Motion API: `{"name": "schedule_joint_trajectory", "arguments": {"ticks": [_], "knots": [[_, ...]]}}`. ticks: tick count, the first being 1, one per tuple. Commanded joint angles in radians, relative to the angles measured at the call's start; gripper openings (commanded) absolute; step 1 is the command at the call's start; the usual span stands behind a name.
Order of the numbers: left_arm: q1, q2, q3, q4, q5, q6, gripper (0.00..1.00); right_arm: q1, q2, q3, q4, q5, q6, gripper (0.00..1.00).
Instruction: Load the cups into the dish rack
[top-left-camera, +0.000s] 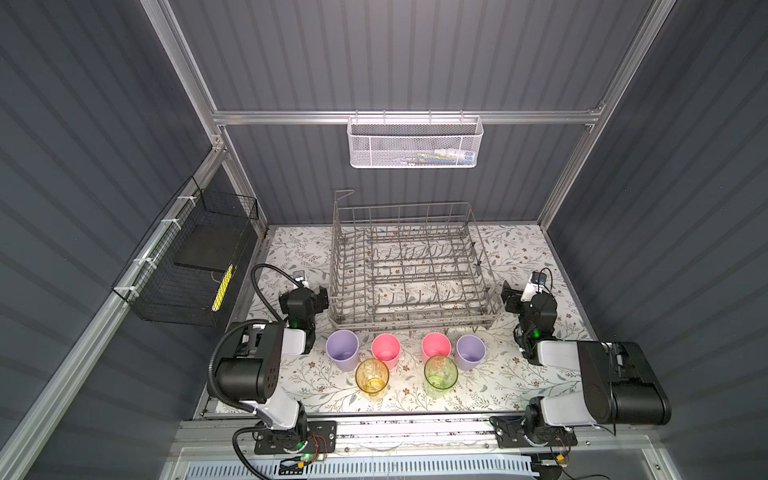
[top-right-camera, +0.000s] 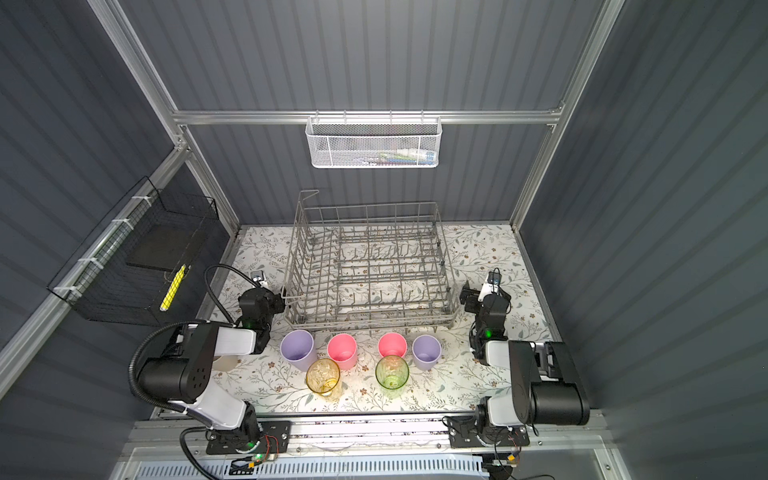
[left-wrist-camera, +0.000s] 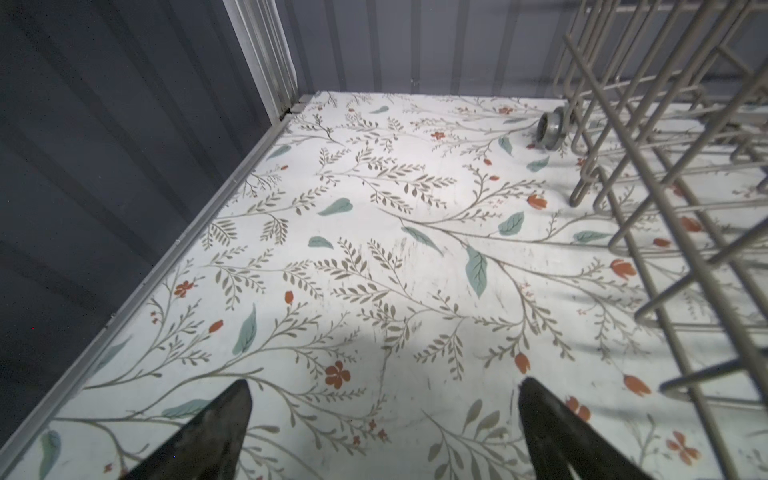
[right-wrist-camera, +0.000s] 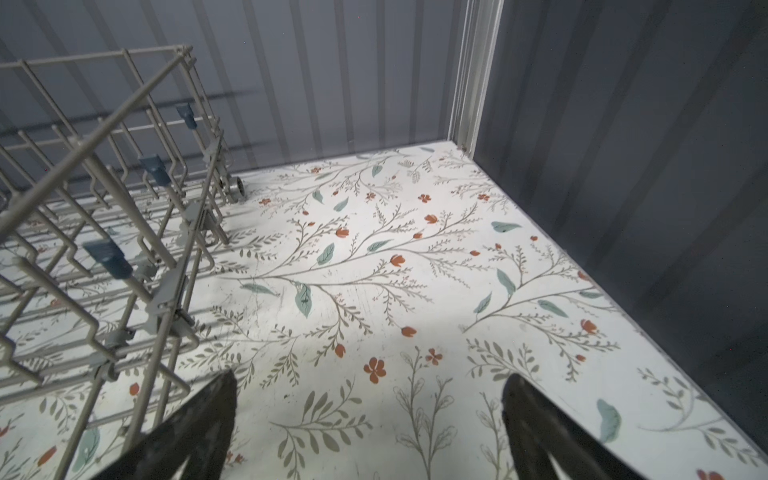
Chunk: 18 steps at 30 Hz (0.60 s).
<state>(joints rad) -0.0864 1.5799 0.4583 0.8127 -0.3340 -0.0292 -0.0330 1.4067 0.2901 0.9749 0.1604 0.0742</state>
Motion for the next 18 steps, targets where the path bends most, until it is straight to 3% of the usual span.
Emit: {"name": "schedule_joint_trajectory", "arguments": {"ticks": [1,8,18], "knots": [[-0.003,-0.047,0.044,-0.098,-0.035,-0.003,1.00,-0.002,-0.019,0.020,-0.025,0.027,0.011,0.99],[-0.009,-0.145,0.122,-0.271,-0.129,0.015,1.00,-0.001,-0.139,0.069,-0.209,0.041,0.012,0.99],[-0.021,-0.234,0.229,-0.463,-0.123,-0.010,1.00,0.005,-0.324,0.133,-0.372,0.033,0.014,0.99]]}}
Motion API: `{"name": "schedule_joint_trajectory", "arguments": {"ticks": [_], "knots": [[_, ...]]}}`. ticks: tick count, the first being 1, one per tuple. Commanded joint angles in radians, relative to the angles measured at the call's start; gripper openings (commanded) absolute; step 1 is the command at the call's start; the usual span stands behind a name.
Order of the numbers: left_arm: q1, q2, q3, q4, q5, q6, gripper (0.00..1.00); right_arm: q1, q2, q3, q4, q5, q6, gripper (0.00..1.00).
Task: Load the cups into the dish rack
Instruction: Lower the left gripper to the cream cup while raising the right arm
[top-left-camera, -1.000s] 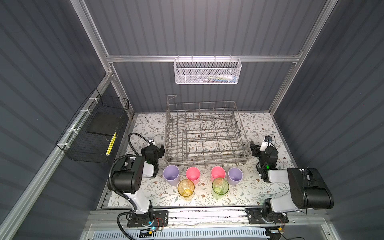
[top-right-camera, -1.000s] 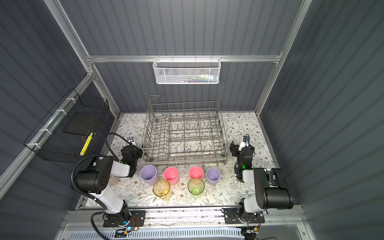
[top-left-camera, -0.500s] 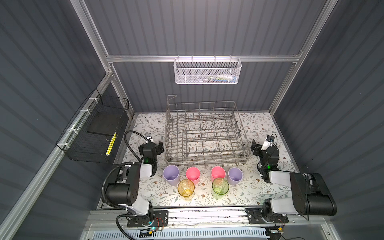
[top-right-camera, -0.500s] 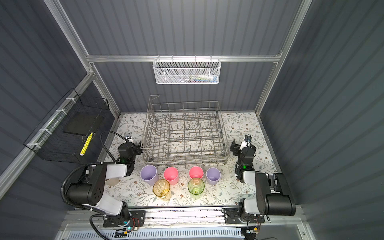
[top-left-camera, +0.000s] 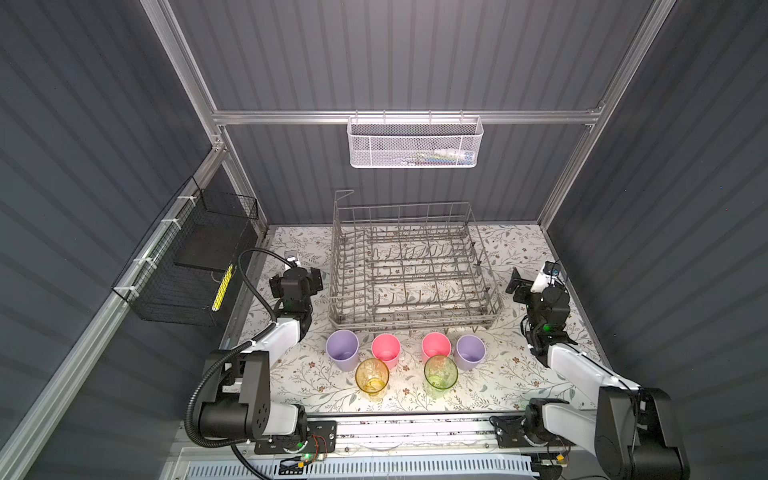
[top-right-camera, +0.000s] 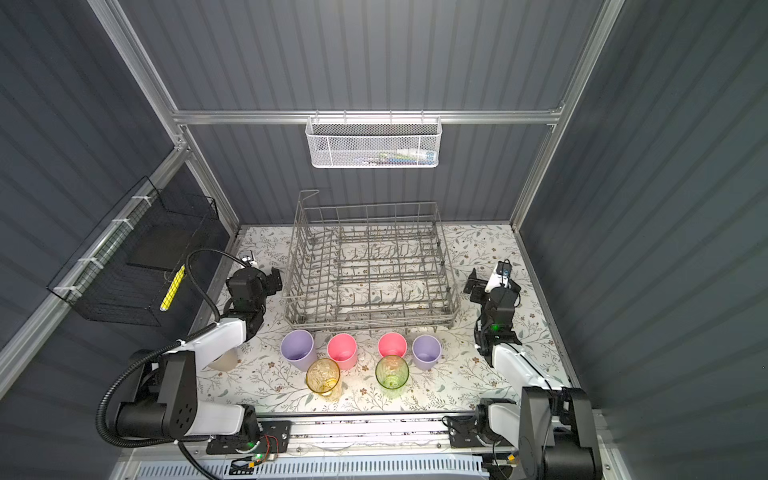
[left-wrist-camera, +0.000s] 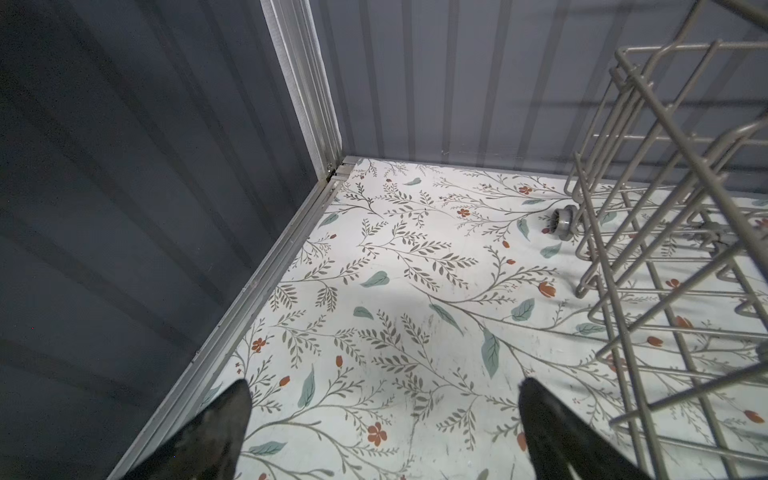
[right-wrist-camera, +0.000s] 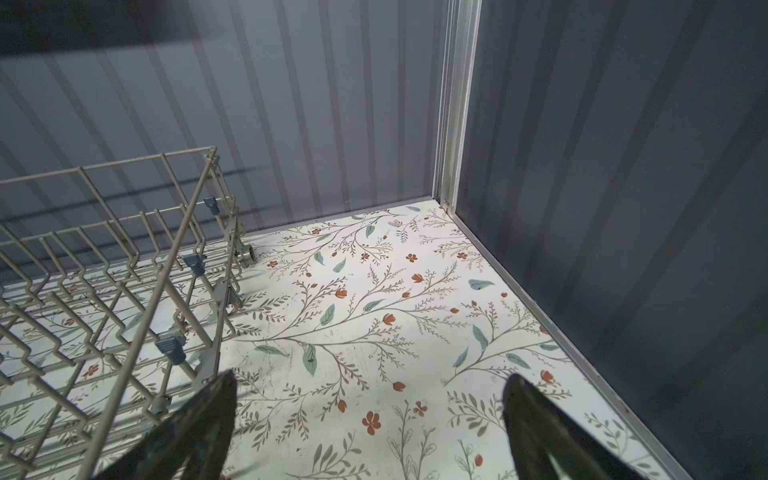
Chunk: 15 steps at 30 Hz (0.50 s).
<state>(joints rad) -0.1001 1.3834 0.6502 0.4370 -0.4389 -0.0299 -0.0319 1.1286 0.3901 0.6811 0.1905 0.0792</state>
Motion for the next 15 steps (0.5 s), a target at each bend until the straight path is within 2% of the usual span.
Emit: {"name": "schedule_joint_trajectory", "arguments": {"ticks": [1,4,9,15], "knots": [[-0.007,-0.057,0.049,-0.112,-0.017,-0.015,1.00,0.006,-0.063,0.038,-0.090,0.000,0.011,0.99],[-0.009,-0.113,0.093,-0.184,-0.006,-0.033,1.00,0.012,-0.118,0.058,-0.144,0.001,0.010,0.99],[-0.011,-0.190,0.155,-0.256,0.086,-0.062,1.00,0.025,-0.193,0.096,-0.245,-0.013,0.013,0.99],[-0.021,-0.214,0.298,-0.466,0.118,-0.122,1.00,0.064,-0.259,0.137,-0.354,-0.050,0.053,0.99]]}}
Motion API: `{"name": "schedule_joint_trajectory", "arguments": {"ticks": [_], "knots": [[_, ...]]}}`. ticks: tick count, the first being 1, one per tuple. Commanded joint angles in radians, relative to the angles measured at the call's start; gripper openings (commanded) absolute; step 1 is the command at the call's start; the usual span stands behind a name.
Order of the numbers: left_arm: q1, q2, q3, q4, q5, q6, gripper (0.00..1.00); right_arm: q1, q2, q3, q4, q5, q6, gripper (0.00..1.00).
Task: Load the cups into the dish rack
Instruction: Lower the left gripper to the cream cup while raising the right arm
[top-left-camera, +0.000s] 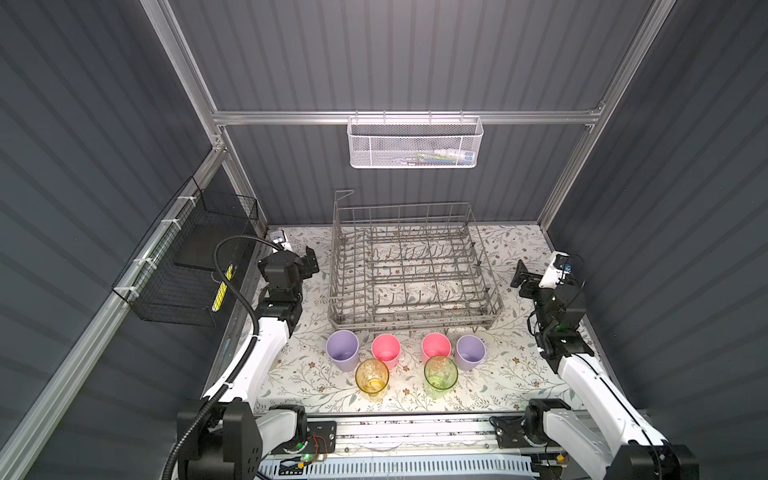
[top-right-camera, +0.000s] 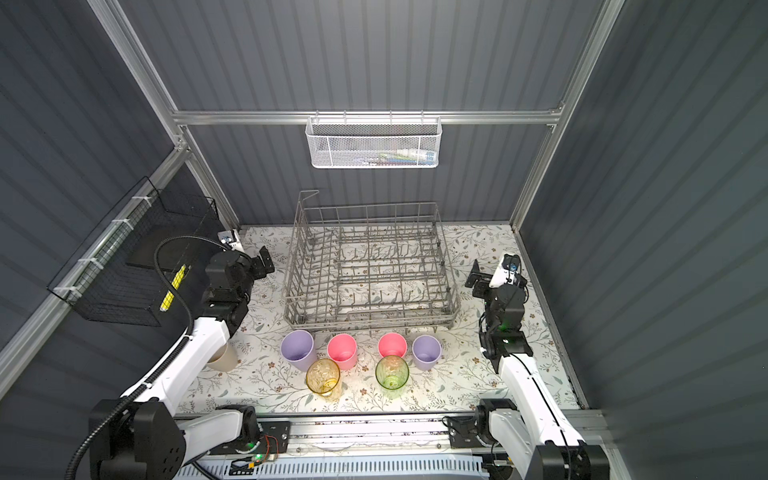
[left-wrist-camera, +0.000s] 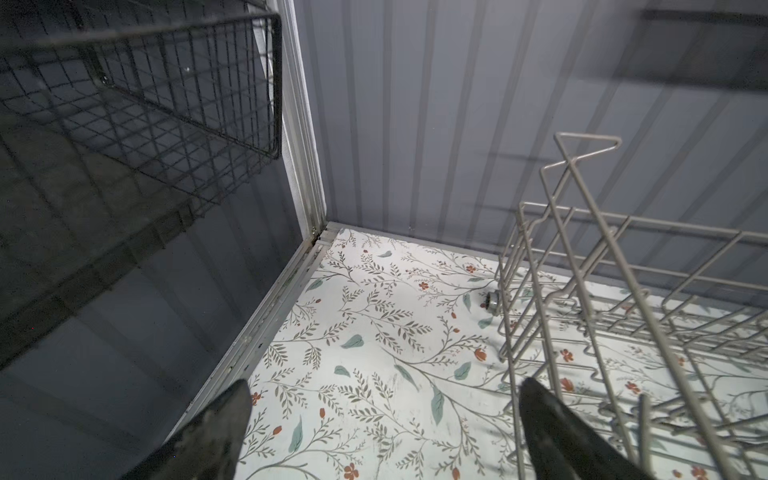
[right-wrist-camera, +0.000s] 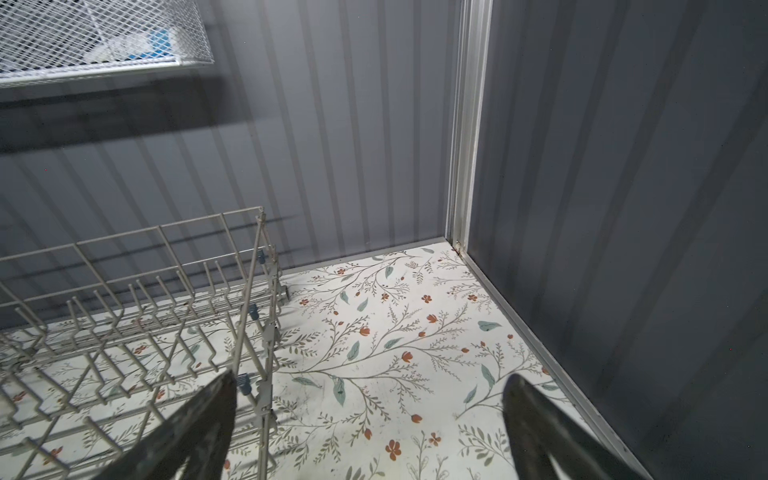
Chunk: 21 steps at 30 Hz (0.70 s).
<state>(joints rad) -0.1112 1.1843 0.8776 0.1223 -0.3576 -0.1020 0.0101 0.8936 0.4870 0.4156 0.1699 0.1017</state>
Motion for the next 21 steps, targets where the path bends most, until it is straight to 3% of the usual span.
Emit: {"name": "schedule_joint_trajectory", "arguments": {"ticks": [1,11,17,21], "knots": [[-0.013,-0.016,0.109,-0.207,0.045,-0.065,1.00,0.038,-0.032,0.054,-0.114,-0.032,0.032,0.99],[-0.015,-0.080,0.402,-0.690,0.118,-0.143,1.00,0.141,-0.056,0.171,-0.299,-0.024,0.053,0.99],[-0.015,-0.117,0.442,-1.007,0.119,-0.174,0.96,0.147,-0.070,0.175,-0.307,-0.075,0.081,0.99],[-0.015,-0.154,0.373,-1.130,0.153,-0.239,0.91,0.146,-0.058,0.176,-0.307,-0.090,0.090,0.99]]}}
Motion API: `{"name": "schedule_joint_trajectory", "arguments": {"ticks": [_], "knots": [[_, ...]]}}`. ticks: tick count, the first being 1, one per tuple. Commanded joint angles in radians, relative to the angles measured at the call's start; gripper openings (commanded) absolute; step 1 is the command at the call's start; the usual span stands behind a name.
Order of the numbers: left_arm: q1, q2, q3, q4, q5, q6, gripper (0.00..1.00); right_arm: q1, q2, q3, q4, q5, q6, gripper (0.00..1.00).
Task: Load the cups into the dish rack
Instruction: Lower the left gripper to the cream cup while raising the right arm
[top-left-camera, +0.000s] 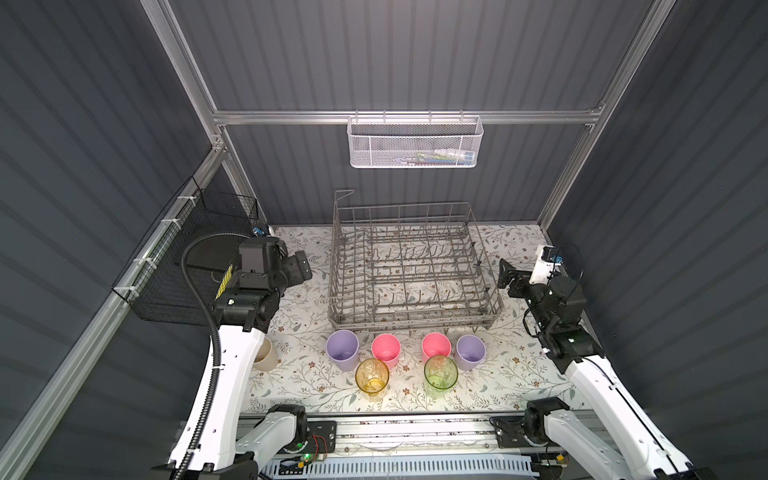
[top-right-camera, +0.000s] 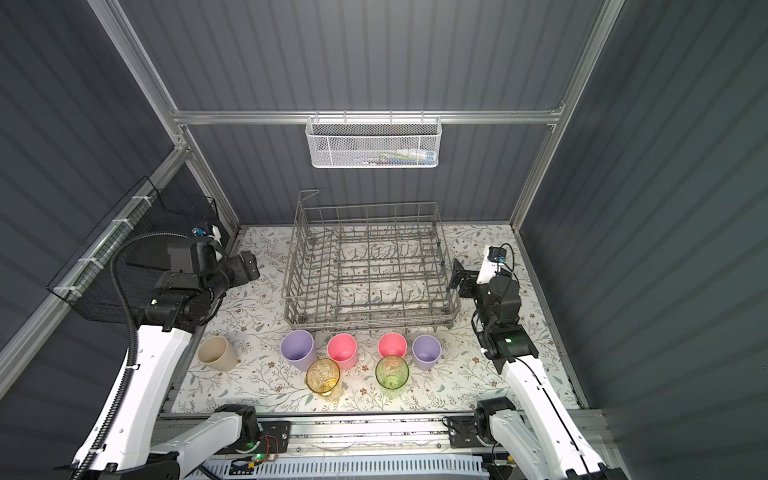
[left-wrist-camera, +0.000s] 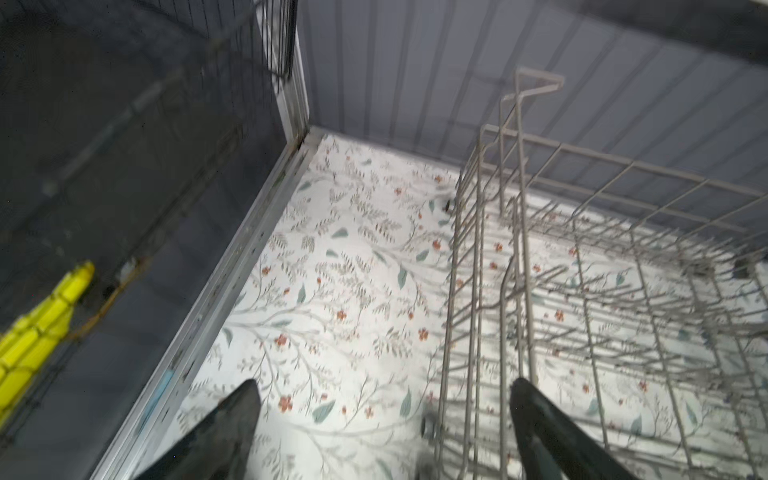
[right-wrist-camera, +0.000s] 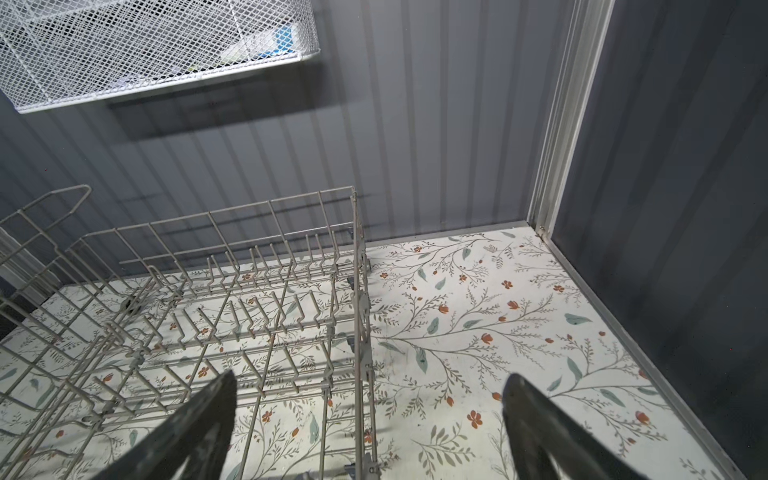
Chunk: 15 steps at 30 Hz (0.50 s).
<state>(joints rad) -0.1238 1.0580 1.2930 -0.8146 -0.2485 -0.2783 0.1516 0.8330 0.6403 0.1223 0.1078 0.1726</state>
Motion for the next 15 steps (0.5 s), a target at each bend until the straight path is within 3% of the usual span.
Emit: {"name": "schedule_joint_trajectory", "arguments": {"ticks": [1,8,15], "knots": [[-0.002,-0.044,-0.073,-0.225,0.059,-0.081,0.91,0.005,0.005,0.023,-0.010,-0.033,0.022,0.99],[0.000,-0.078,-0.195,-0.325,0.037,-0.167,0.90,0.006,0.011,0.030,-0.026,-0.066,0.027,0.99],[0.006,-0.034,-0.201,-0.402,0.064,-0.254,0.90,0.006,-0.021,0.002,-0.028,-0.070,0.028,0.99]]}}
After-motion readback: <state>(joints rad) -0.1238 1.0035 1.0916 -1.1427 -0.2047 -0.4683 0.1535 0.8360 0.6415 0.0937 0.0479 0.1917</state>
